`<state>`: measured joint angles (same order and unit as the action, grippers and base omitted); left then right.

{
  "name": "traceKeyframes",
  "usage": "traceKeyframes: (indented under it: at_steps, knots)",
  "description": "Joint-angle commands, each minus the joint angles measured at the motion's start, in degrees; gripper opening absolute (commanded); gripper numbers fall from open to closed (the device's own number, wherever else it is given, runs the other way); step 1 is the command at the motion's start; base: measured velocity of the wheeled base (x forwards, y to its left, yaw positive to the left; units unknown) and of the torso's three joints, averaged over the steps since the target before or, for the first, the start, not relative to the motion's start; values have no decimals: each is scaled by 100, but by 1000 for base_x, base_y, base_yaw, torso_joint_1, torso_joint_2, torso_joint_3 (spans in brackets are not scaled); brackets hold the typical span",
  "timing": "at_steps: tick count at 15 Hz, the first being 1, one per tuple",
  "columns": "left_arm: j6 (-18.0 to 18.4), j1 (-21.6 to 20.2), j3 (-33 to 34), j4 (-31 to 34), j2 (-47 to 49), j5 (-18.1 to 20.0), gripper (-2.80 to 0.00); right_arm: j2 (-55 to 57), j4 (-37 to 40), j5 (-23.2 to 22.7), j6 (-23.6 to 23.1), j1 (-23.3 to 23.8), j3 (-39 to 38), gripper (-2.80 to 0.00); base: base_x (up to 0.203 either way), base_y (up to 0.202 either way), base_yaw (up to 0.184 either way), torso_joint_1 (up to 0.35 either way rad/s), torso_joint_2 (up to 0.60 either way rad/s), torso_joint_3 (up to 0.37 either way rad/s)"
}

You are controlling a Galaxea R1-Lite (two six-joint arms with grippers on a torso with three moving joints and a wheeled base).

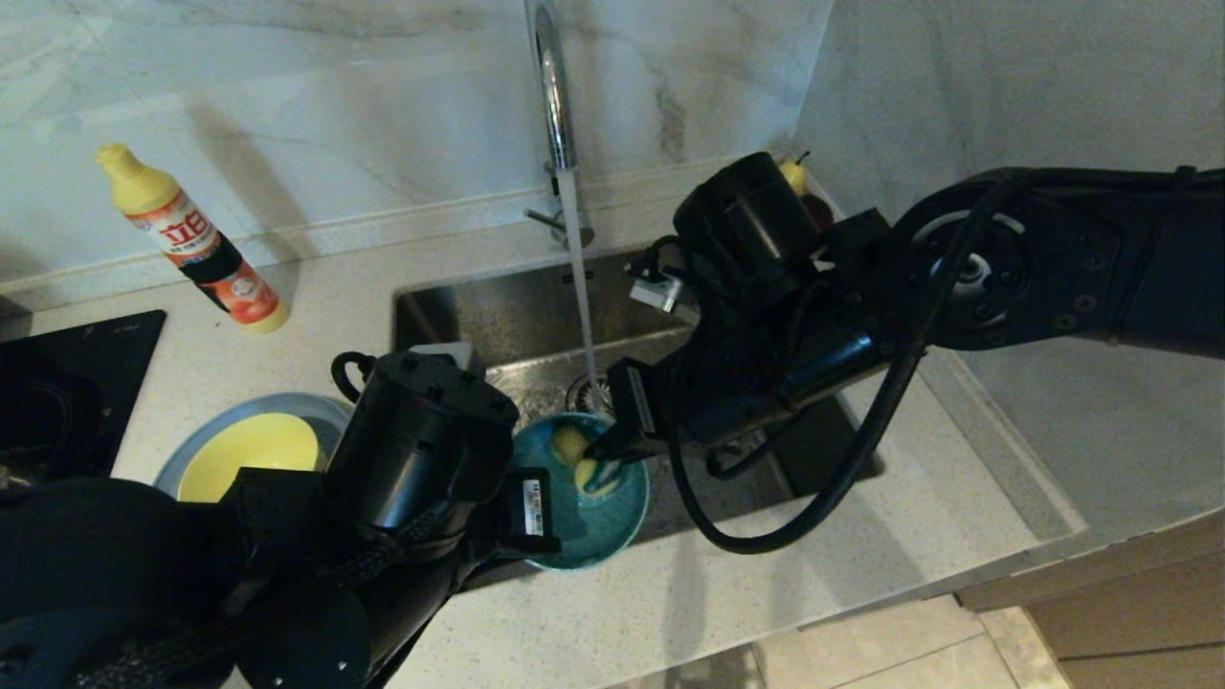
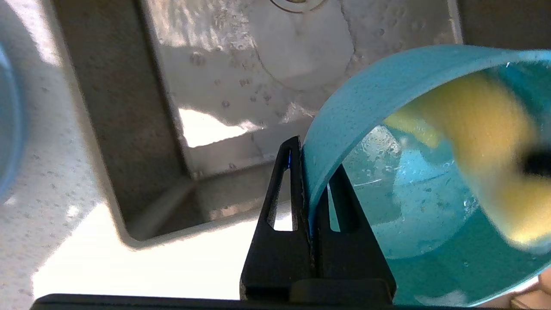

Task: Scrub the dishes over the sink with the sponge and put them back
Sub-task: Wipe the bowl

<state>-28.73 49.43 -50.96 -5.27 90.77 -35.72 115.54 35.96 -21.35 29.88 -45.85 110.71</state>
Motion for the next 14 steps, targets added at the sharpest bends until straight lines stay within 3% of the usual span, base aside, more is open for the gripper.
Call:
traceKeyframes:
  at_steps: [1, 7, 14]
  knots:
    - [70, -108, -11, -11, -7, -40, -280, 12, 161, 117, 3, -48, 3, -280, 0, 0, 0, 0, 0, 0]
    - [183, -223, -20, -27, -7, -40, -280, -320, 701, 583, -26, -29, 3, -280, 0, 0, 0, 0, 0, 0]
    - [205, -349, -13, -27, 11, -76, -280, -518, 684, 624, -30, -46, 3, -280, 0, 0, 0, 0, 0, 0]
